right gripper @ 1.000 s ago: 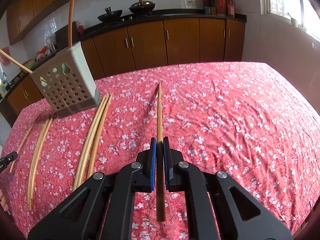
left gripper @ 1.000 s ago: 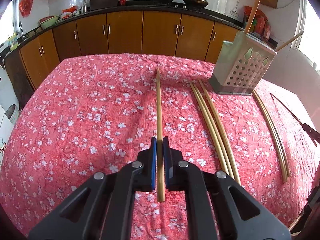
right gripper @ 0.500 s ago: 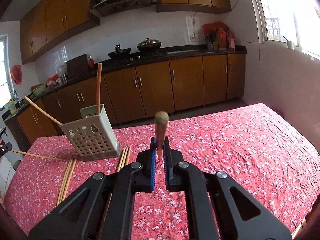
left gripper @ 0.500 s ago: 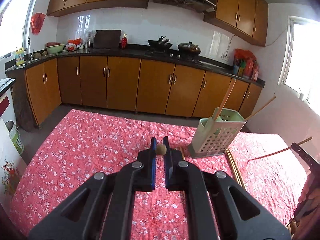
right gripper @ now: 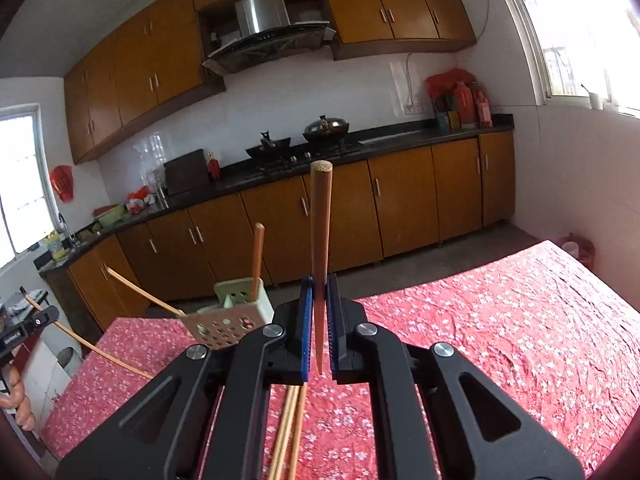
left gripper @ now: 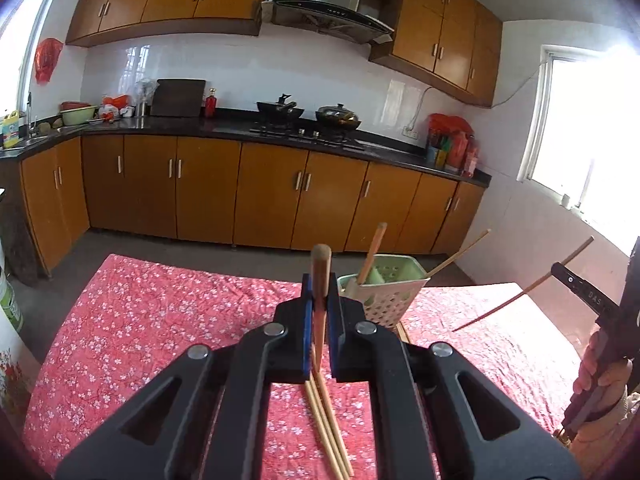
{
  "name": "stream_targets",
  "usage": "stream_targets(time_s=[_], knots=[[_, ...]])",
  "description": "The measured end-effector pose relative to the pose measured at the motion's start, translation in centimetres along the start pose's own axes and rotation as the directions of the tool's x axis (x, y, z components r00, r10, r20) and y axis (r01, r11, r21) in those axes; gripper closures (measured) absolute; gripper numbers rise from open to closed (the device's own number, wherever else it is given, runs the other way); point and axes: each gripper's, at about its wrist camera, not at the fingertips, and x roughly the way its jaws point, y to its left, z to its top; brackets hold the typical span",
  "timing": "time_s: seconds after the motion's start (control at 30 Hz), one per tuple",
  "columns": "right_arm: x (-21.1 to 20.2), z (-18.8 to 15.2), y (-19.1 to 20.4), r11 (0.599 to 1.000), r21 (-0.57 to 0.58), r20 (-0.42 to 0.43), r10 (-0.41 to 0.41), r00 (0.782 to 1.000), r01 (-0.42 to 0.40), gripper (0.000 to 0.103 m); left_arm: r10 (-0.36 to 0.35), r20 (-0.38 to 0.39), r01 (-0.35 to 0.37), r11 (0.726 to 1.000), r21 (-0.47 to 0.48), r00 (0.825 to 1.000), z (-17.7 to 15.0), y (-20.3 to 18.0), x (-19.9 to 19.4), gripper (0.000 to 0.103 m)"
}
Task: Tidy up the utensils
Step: 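Lower both chopsticks upright into the perforated holder, then open both tools to release the chopsticks into the holder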
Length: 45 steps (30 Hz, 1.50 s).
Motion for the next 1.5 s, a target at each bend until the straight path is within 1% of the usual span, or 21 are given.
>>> stream_targets(time_s=[0.13,0.27,0.37,0.47,0.53,0.6,0.63,0.7,0.8,0.9,0.93,0.97,1.0,1.03,1.23,1.3,1.37,1.43,1.5], knots=[[-0.9,2.4,1.8,0.996,0.002,0.048,0.087,0.995,-0.087,0.096,-0.072,0.048,0.071,0.997,0.009,0.996,2.3,-2.6,-0.7,0.096],[-0.4,4.1,3.6,0.992,-0.010,0.092,0.129,0.987,-0.128,0.096,-0.081,0.136,0.079,0.997,0.017,0.987,5.0,-5.0,-0.3,0.096],[0.8,4.8,4.6,0.990,-0.016,0.106,0.140,0.984,-0.139,0.096,-0.067,0.201,0.069,0.998,-0.003,0.977,7.0,-6.1,0.6,0.096],[2.4,5.2,5.3,0.991,-0.029,0.112,0.136,0.984,-0.133,0.096,-0.032,0.267,0.040,0.999,-0.023,0.963,8.4,-6.7,1.7,0.096],[3.7,5.1,5.7,0.991,-0.040,0.106,0.128,0.986,-0.125,0.096,0.001,0.297,0.007,1.000,-0.026,0.955,8.9,-7.0,2.8,0.096],[5.3,4.7,5.8,0.992,-0.042,0.090,0.119,0.989,-0.115,0.096,0.020,0.312,-0.012,1.000,-0.027,0.950,8.9,-7.1,4.0,0.096],[5.8,4.6,5.8,0.993,-0.040,0.081,0.118,0.990,-0.115,0.096,0.029,0.311,-0.022,0.999,-0.026,0.950,8.8,-7.1,5.0,0.096],[7.2,4.0,5.9,0.993,-0.033,0.052,0.114,0.992,-0.112,0.096,0.035,0.292,-0.029,0.999,-0.025,0.956,8.4,-6.9,6.8,0.096],[8.5,3.2,6.2,0.995,-0.045,0.017,0.095,0.995,-0.094,0.095,0.039,0.237,-0.030,0.999,-0.040,0.971,7.3,-6.2,9.6,0.096],[9.4,2.4,6.5,0.995,-0.067,-0.003,0.071,0.997,-0.071,0.095,0.038,0.195,-0.029,0.999,-0.046,0.980,6.3,-5.5,11.1,0.095],[9.4,2.3,6.5,0.995,-0.069,-0.006,0.064,0.998,-0.065,0.093,0.041,0.186,-0.033,0.998,-0.047,0.982,6.2,-5.4,11.3,0.095],[9.4,2.3,6.4,0.996,-0.068,-0.008,0.063,0.998,-0.063,0.084,0.045,0.183,-0.036,0.998,-0.049,0.982,6.1,-5.2,11.4,0.095],[9.3,2.3,6.3,0.996,-0.063,-0.004,0.060,0.998,-0.060,0.071,0.044,0.181,-0.036,0.998,-0.049,0.982,6.0,-5.1,11.3,0.093],[9.1,2.4,6.2,0.997,-0.060,0.007,0.057,0.998,-0.057,0.067,0.044,0.182,-0.036,0.998,-0.048,0.982,6.1,-5.0,11.2,0.091],[5.8,3.0,5.1,0.998,-0.050,0.061,0.043,0.997,-0.040,0.066,0.043,0.224,-0.029,0.997,-0.067,0.974,6.1,-4.1,8.2,0.078],[4.3,2.6,4.4,0.999,-0.042,0.062,0.028,0.998,-0.025,0.066,0.061,0.231,-0.045,0.996,-0.074,0.971,5.7,-3.6,6.7,0.076],[3.1,1.7,3.5,0.999,-0.041,0.036,0.000,0.999,0.001,0.066,0.077,0.224,-0.058,0.994,-0.088,0.972,4.6,-2.6,5.0,0.076],[2.5,-0.1,2.6,0.996,-0.059,-0.011,-0.062,0.998,0.061,0.067,0.105,0.195,-0.084,0.990,-0.112,0.975,3.2,-1.4,3.8,0.074],[2.9,-2.6,1.5,0.990,-0.089,-0.103,-0.122,0.987,0.113,0.067,0.124,0.144,-0.107,0.987,-0.119,0.982,1.1,0.0,3.3,0.069]])
